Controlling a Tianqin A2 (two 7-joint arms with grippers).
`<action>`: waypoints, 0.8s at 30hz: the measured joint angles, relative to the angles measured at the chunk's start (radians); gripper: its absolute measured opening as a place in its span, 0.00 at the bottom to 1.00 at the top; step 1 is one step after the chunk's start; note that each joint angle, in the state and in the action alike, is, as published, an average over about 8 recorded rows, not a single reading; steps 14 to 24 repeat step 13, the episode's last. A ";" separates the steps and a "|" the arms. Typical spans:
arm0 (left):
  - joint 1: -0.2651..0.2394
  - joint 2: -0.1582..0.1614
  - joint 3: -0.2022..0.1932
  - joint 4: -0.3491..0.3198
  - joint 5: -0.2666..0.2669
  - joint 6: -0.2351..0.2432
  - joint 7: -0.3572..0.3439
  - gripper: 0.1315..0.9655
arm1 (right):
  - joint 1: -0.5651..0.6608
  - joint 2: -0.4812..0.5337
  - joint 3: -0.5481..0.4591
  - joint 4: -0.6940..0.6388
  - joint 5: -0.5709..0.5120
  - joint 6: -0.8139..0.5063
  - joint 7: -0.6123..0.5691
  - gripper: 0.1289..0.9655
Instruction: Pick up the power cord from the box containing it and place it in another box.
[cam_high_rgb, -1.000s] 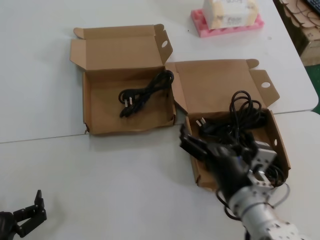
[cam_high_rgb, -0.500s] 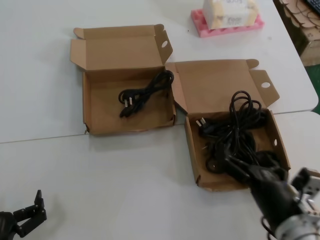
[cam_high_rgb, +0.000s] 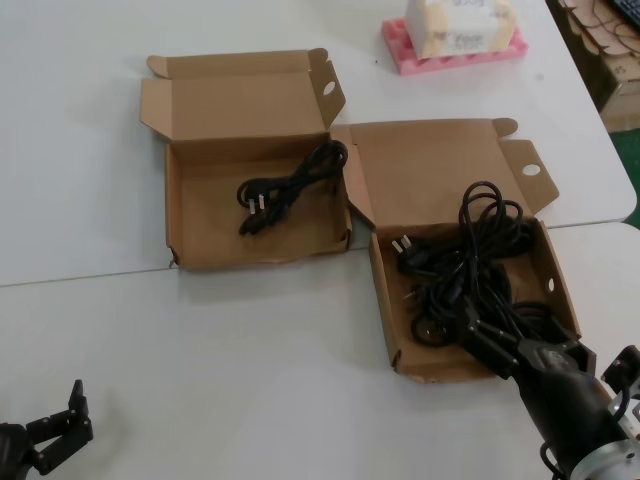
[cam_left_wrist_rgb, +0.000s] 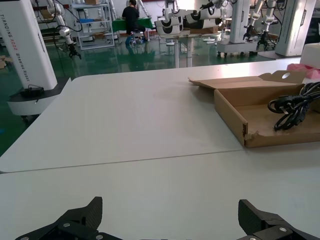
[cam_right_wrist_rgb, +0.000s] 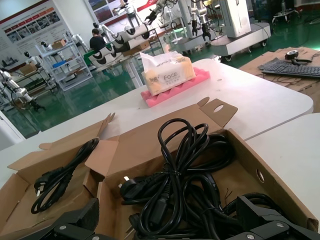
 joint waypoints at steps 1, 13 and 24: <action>0.000 0.000 0.000 0.000 0.000 0.000 0.000 1.00 | 0.000 0.000 0.000 0.000 0.000 0.000 0.000 1.00; 0.000 0.000 0.000 0.000 0.000 0.000 0.000 1.00 | 0.000 0.000 0.000 0.000 0.000 0.000 0.000 1.00; 0.000 0.000 0.000 0.000 0.000 0.000 0.000 1.00 | 0.000 0.000 0.000 0.000 0.000 0.000 0.000 1.00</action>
